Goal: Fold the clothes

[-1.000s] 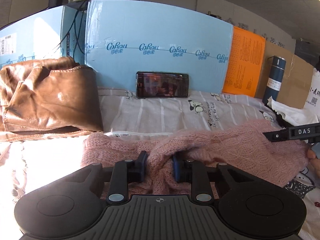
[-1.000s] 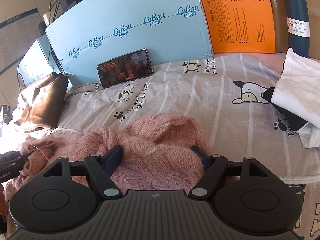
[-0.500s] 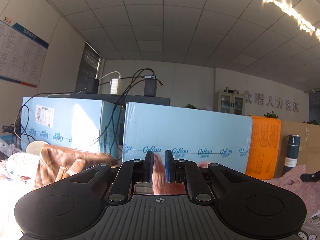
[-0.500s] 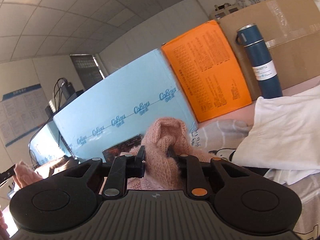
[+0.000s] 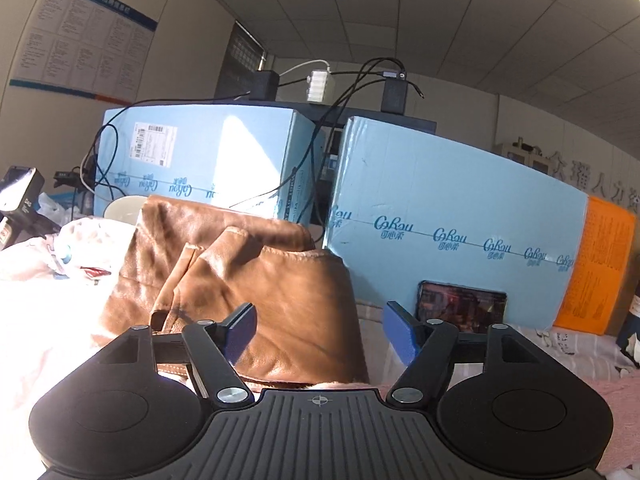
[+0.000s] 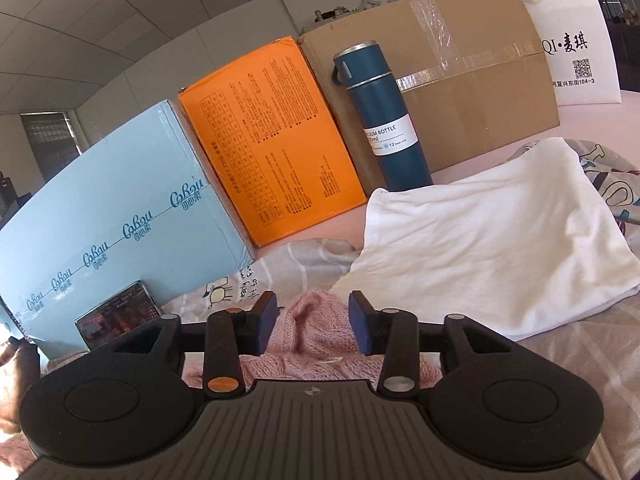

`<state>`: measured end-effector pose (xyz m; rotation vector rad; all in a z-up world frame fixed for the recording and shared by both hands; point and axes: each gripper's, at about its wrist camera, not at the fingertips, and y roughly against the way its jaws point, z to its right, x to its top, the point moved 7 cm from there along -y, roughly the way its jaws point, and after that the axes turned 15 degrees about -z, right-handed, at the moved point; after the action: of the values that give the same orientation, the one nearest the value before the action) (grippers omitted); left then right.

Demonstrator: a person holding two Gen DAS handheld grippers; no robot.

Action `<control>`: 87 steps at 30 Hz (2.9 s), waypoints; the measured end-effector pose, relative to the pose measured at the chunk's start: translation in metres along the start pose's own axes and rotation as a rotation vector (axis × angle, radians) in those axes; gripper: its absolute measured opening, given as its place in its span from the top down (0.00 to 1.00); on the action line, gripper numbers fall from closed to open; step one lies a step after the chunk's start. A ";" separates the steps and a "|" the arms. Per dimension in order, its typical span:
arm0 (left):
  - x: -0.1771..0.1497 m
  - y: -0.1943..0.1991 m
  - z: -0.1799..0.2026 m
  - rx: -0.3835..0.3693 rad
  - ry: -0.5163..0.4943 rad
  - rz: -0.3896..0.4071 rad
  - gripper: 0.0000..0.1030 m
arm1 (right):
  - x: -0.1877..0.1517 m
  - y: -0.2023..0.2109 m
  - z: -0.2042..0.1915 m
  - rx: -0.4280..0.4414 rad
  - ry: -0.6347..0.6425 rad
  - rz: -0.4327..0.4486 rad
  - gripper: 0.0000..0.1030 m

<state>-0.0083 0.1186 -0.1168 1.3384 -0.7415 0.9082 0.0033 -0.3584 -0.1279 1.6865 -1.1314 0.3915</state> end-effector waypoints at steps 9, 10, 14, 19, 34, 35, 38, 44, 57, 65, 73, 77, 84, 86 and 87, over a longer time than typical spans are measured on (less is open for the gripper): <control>-0.015 -0.036 0.068 -0.139 -0.343 -0.161 0.14 | -0.006 -0.003 -0.016 0.025 0.065 -0.021 0.30; -0.014 -0.036 0.083 -0.188 -0.418 -0.150 0.13 | -0.006 -0.003 -0.018 0.027 0.071 -0.023 0.29; -0.023 -0.046 0.141 -0.410 -0.676 -0.171 0.00 | -0.009 -0.002 -0.024 0.046 0.102 -0.026 0.23; -0.026 -0.095 0.168 -0.489 -0.659 -0.336 0.00 | -0.014 -0.001 -0.035 0.078 0.155 -0.034 0.19; -0.058 -0.038 0.174 -0.643 -0.812 -0.128 0.87 | -0.034 -0.007 -0.061 0.110 0.314 -0.104 0.17; -0.060 -0.031 0.175 -0.654 -0.821 -0.116 0.87 | -0.038 -0.005 -0.065 0.146 0.353 -0.115 0.16; -0.068 -0.018 0.175 -0.649 -0.854 -0.076 0.87 | -0.057 0.006 -0.089 0.297 0.526 -0.157 0.08; -0.073 0.006 0.171 -0.703 -0.874 0.009 0.95 | -0.062 0.000 -0.119 0.233 0.796 -0.179 0.06; -0.096 0.016 0.179 -0.733 -0.987 -0.019 0.92 | -0.076 -0.045 -0.148 0.257 1.239 -0.262 0.05; -0.056 -0.025 0.161 -0.538 -0.785 -0.022 0.28 | -0.076 -0.065 -0.146 0.382 1.105 -0.335 0.32; -0.058 -0.062 0.177 -0.670 -0.826 -0.198 0.88 | -0.075 -0.049 -0.136 0.413 1.078 -0.305 0.80; -0.064 -0.022 0.179 -0.706 -0.899 -0.078 0.88 | -0.079 -0.031 -0.138 0.412 1.115 -0.269 0.85; -0.090 0.052 0.163 -0.714 -0.906 -0.002 0.88 | -0.102 0.057 -0.131 0.435 1.150 -0.130 0.86; -0.106 0.066 0.157 -0.707 -0.917 -0.030 0.88 | -0.119 0.079 -0.120 0.434 1.128 -0.115 0.86; -0.114 0.072 0.153 -0.703 -0.924 -0.046 0.88 | -0.127 0.087 -0.114 0.427 1.117 -0.115 0.87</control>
<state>-0.1176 -0.0472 -0.1649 1.0706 -1.5477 -0.1039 -0.1041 -0.1999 -0.1208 1.4778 -0.1153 1.3552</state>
